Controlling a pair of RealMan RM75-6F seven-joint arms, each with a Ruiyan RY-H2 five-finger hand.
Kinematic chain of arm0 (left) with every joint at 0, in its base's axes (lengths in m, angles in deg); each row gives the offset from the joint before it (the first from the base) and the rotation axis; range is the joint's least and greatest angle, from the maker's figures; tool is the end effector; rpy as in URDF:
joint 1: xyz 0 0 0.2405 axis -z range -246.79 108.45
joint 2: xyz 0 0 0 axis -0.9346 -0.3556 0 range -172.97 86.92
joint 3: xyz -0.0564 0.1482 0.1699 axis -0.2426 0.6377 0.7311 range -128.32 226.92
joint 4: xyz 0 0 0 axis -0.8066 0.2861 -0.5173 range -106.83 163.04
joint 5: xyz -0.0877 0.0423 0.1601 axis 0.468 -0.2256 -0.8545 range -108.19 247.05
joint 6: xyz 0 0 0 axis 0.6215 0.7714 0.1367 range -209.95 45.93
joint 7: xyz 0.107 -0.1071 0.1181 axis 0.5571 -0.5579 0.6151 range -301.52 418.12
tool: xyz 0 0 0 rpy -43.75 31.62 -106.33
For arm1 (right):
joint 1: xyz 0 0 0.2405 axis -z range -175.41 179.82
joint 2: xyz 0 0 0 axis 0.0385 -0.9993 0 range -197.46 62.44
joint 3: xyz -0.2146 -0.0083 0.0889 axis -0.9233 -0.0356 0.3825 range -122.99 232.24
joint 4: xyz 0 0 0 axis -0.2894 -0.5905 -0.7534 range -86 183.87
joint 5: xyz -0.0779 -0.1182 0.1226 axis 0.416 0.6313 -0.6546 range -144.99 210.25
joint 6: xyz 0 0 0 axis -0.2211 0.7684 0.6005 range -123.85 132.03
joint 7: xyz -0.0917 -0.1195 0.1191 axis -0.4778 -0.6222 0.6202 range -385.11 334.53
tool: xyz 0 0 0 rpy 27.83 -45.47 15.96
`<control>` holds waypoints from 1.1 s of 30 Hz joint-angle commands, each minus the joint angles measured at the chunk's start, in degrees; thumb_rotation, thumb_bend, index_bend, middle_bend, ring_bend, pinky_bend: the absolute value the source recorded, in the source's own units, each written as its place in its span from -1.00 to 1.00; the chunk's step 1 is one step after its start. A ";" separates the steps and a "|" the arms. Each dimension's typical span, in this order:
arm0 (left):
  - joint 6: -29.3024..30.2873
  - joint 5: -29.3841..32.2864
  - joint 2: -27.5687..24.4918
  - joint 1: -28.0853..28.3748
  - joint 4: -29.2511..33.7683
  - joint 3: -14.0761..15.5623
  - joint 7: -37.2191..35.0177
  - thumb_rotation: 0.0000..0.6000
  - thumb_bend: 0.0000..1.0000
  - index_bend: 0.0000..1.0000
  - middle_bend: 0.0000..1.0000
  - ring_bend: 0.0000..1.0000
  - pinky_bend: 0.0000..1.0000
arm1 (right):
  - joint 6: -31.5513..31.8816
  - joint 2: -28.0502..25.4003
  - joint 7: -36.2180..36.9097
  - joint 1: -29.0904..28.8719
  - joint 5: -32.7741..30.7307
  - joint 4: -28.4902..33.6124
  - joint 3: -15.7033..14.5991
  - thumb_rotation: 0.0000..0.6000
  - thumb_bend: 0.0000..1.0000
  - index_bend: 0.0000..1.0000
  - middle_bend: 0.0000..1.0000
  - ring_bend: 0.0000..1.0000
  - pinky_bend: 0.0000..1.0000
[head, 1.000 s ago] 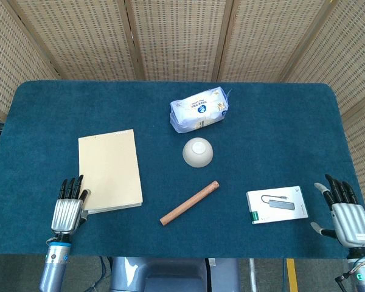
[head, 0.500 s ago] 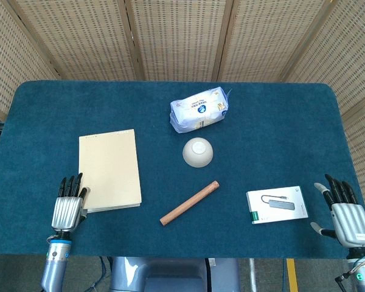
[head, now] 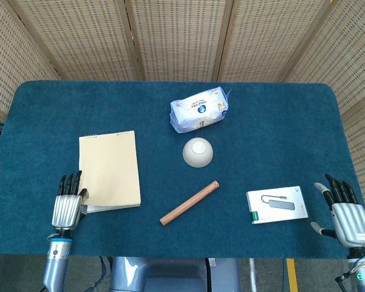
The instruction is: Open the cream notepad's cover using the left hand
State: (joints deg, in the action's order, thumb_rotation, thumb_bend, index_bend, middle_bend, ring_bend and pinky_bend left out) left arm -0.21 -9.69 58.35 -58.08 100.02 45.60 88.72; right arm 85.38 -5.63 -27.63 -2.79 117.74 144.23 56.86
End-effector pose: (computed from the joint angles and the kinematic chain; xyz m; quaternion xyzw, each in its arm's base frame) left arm -0.2473 0.2509 -0.0022 -0.6451 -0.3361 -0.3029 0.6158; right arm -0.2819 -0.2228 0.1636 0.6113 -0.4034 0.3569 0.5798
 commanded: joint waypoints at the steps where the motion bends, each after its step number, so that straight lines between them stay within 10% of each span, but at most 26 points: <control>1: 0.26 -0.36 -0.04 -0.05 -0.08 0.15 -0.32 1.00 0.03 0.48 -1.00 -1.00 -1.00 | -0.02 0.02 0.05 0.00 -0.01 -0.01 -0.01 1.00 -0.79 -0.72 -1.00 -1.00 -1.00; 33: 10.81 -12.36 -9.01 -6.97 8.38 9.25 -4.13 1.00 0.03 0.55 -1.00 -1.00 -1.00 | -0.10 -0.12 0.26 0.03 -0.13 0.09 -0.02 1.00 -0.79 -0.72 -1.00 -1.00 -1.00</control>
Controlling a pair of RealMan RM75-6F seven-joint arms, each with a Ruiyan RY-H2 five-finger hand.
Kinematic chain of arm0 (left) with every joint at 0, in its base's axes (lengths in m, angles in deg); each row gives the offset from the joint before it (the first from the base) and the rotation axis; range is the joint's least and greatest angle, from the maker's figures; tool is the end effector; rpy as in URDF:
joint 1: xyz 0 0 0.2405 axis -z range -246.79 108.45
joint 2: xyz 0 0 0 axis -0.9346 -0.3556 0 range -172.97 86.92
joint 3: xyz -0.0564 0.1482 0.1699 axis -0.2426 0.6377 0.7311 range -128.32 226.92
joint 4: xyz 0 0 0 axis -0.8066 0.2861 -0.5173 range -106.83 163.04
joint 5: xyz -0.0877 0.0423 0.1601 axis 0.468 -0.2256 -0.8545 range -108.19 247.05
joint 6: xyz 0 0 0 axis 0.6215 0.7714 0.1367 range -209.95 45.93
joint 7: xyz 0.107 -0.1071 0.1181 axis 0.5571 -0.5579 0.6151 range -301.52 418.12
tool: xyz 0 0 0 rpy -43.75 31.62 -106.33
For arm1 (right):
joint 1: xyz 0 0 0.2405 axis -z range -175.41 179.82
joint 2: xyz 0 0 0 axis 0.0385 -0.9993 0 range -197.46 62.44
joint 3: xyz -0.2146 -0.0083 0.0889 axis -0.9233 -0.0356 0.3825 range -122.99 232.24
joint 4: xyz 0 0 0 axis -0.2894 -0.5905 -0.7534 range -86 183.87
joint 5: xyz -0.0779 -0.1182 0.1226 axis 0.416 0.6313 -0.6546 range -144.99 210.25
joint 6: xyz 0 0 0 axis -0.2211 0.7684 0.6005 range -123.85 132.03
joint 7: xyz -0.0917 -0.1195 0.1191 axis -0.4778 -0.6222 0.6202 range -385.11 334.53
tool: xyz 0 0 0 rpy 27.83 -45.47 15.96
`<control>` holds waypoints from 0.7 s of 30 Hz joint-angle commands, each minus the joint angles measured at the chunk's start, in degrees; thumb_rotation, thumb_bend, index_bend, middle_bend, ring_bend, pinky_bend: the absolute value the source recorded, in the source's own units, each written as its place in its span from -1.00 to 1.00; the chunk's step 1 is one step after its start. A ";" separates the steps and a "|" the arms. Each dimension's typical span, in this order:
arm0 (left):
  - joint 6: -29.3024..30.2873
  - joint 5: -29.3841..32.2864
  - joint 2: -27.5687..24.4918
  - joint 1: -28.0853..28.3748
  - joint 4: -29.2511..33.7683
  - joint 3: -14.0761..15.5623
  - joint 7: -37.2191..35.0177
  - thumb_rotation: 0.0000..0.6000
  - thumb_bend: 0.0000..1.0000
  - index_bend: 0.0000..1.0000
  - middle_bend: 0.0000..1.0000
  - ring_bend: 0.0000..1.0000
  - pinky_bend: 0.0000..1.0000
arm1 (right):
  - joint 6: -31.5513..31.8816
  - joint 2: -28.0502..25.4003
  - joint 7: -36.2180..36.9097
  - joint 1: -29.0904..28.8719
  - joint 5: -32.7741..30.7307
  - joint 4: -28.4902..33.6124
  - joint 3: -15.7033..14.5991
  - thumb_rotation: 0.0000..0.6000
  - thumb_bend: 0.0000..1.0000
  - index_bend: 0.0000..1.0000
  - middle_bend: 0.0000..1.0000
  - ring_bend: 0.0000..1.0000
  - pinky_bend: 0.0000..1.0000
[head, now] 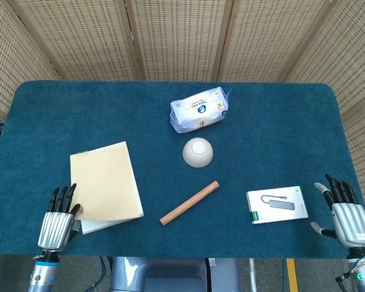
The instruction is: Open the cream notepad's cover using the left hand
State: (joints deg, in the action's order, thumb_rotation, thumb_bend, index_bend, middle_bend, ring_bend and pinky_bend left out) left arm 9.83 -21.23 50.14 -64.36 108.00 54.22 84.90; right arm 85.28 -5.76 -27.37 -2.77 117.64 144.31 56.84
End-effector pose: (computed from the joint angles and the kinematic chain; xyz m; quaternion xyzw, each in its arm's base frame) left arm -0.2352 0.1962 0.0317 -0.6567 -0.3104 -0.3566 0.5876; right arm -0.2824 -0.2226 0.1639 0.6103 -0.4056 0.3569 0.5793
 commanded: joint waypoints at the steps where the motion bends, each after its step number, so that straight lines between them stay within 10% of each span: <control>1: 1.07 -1.10 -1.09 -0.92 0.53 0.85 -0.37 1.00 0.03 0.55 -1.00 -1.00 -1.00 | 0.00 0.01 -0.02 0.02 -0.05 0.02 0.00 1.00 -0.79 -0.72 -1.00 -1.00 -1.00; 21: 5.79 -8.60 -4.02 -6.23 -1.69 6.72 -3.81 1.00 0.03 0.55 -1.00 -1.00 -1.00 | -0.01 0.03 -0.19 0.02 -0.13 0.02 0.03 1.00 -0.79 -0.72 -1.00 -1.00 -1.00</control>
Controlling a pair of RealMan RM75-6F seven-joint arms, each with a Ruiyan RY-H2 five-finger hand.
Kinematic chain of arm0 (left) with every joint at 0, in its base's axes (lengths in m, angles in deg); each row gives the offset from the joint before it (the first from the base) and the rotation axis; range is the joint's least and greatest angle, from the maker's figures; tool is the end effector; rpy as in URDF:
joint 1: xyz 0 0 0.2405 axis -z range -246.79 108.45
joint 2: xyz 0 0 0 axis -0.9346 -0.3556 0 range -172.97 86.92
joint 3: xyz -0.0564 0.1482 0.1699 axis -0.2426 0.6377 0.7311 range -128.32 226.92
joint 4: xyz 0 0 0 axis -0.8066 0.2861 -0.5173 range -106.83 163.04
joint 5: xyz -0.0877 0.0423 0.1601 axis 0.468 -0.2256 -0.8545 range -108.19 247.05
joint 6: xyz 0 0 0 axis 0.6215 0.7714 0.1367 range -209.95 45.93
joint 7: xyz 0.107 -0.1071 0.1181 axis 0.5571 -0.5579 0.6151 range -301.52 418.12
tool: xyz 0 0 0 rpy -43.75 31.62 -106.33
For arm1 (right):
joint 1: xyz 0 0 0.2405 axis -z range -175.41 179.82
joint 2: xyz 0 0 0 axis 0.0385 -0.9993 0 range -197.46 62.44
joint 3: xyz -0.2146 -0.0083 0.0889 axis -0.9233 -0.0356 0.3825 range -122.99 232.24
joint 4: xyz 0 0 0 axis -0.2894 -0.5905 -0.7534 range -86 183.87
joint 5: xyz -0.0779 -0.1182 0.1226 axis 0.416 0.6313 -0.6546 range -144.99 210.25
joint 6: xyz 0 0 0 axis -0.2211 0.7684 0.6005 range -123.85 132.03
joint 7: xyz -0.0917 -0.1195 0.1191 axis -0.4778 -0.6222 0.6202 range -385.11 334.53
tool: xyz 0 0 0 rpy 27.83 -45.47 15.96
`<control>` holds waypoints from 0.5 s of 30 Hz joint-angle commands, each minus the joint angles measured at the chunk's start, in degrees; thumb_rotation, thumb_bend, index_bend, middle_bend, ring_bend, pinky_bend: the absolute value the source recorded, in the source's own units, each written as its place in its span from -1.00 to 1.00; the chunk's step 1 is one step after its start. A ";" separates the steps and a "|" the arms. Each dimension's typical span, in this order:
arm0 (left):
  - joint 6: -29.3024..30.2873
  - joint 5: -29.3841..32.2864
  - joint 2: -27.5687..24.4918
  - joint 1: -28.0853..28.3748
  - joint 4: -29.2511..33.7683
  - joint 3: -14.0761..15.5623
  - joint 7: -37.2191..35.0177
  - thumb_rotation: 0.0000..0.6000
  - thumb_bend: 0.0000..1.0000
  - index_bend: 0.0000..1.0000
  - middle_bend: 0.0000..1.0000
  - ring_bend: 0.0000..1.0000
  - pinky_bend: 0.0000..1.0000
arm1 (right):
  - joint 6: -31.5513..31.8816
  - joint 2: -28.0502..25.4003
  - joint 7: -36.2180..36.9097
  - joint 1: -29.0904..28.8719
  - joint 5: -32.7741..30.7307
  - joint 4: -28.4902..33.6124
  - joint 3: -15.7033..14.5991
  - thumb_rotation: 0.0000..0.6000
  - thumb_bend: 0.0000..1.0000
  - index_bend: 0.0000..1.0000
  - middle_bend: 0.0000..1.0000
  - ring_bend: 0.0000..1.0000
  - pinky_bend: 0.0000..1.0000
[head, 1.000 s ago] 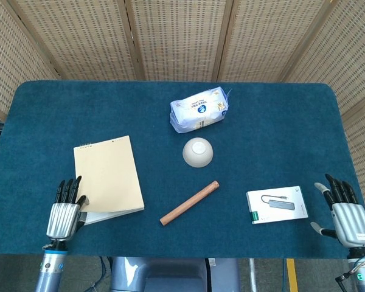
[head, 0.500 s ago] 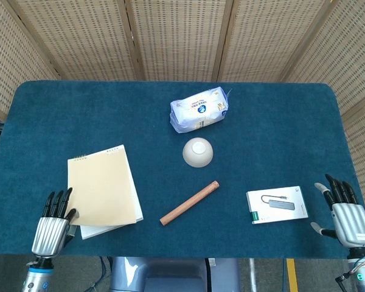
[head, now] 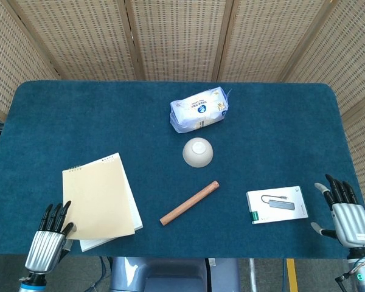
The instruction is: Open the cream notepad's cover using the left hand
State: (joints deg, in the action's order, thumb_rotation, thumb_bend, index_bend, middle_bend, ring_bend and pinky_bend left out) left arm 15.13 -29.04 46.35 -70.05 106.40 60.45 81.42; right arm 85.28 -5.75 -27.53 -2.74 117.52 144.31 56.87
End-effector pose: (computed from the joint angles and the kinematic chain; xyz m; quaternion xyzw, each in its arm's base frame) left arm -0.2425 0.1491 0.0440 -0.6786 -0.3002 -0.3617 0.5643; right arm -0.2828 -0.2226 0.1641 0.6100 -0.4054 0.3559 0.5805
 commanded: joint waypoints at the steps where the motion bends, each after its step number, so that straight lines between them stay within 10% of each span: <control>1: 0.71 -1.37 -0.36 -0.79 -0.15 0.80 -0.24 1.00 0.03 0.55 -1.00 -1.00 -1.00 | -0.02 0.02 -0.06 -0.02 -0.01 0.03 0.01 1.00 -0.79 -0.72 -1.00 -1.00 -1.00; 15: 0.96 -7.48 -0.87 -2.55 0.36 3.22 0.67 1.00 0.03 0.55 -1.00 -1.00 -1.00 | 0.12 -0.02 0.13 0.03 0.00 -0.06 0.06 1.00 -0.79 -0.72 -1.00 -1.00 -1.00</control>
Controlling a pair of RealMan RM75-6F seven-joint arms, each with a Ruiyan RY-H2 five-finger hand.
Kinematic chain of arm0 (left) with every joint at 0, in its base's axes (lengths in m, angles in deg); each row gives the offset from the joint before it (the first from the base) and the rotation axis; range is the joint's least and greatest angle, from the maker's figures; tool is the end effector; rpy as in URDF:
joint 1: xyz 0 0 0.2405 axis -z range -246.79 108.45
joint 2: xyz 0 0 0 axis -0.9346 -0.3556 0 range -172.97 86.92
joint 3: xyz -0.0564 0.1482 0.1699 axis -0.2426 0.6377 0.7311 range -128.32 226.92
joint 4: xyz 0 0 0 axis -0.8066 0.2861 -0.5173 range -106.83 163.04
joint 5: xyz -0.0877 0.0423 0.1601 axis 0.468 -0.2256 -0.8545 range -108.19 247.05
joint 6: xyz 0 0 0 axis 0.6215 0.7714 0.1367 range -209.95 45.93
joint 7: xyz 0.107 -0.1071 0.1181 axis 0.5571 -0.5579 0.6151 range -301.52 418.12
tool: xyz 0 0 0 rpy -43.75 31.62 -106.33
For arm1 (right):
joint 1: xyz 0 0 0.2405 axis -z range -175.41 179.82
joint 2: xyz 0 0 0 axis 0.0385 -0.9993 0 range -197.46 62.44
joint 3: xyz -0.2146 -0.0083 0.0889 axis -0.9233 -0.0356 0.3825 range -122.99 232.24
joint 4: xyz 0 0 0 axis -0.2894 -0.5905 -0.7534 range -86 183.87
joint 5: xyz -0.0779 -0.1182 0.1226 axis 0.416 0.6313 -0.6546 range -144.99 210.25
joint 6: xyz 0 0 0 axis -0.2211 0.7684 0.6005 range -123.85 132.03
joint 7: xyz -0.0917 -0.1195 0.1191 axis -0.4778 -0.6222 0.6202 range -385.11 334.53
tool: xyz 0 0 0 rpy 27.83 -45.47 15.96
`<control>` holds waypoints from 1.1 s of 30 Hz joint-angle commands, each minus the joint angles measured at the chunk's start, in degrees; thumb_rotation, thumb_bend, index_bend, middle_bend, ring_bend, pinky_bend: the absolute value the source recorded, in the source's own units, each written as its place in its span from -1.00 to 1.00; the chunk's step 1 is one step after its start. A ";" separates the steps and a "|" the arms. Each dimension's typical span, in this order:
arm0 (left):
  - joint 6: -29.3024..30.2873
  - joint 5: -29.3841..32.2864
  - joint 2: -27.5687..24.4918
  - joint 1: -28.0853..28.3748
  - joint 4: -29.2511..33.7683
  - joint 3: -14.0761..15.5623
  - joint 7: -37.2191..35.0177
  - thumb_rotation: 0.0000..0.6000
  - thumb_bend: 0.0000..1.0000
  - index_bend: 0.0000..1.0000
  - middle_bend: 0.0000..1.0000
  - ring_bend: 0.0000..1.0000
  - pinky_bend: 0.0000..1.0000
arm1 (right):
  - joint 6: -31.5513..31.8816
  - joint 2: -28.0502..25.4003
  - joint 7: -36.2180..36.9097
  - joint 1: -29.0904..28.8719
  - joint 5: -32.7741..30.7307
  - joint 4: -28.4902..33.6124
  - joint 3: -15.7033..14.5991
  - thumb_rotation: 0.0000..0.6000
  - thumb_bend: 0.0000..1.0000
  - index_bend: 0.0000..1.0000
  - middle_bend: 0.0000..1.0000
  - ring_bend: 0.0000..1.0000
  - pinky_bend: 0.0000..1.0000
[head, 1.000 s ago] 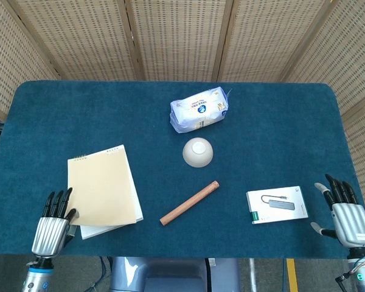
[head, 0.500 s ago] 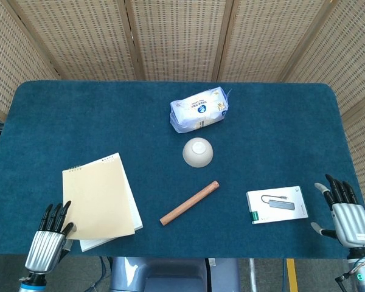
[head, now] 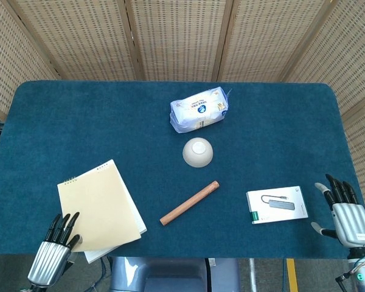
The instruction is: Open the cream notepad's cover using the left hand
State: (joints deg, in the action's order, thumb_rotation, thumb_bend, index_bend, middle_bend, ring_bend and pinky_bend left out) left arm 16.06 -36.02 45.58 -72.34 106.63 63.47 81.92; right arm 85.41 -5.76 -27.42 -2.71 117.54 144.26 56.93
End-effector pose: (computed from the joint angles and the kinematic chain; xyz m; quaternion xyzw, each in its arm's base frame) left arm -0.2268 0.1243 0.0387 -0.7042 -0.2885 -0.3789 0.5266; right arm -0.2827 -0.2227 0.1648 0.6092 -0.4048 0.3570 0.5810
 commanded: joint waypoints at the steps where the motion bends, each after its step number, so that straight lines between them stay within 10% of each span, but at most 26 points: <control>1: 0.06 -0.72 -0.15 -0.39 0.16 0.22 0.17 1.00 0.03 0.55 -1.00 -1.00 -1.00 | 0.00 -0.01 0.06 0.01 -0.02 -0.02 0.01 1.00 -0.79 -0.72 -1.00 -1.00 -1.00; 9: -0.40 -0.30 -0.25 -0.36 0.02 -2.17 0.25 1.00 0.03 0.55 -1.00 -1.00 -1.00 | -0.03 -0.02 0.00 0.00 0.07 -0.02 -0.06 1.00 -0.79 -0.72 -1.00 -1.00 -1.00; 33: -13.92 15.11 -3.88 12.79 10.63 -23.94 11.26 1.00 0.03 0.55 -1.00 -1.00 -1.00 | -0.28 -0.09 -0.03 -0.06 -0.02 0.10 -0.10 1.00 -0.79 -0.72 -1.00 -1.00 -1.00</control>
State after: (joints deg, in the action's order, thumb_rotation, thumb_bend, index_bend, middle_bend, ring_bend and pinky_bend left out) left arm 3.51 -22.53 41.95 -60.81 117.28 41.04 92.05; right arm 85.12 -5.85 -27.45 -2.77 117.52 144.36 56.83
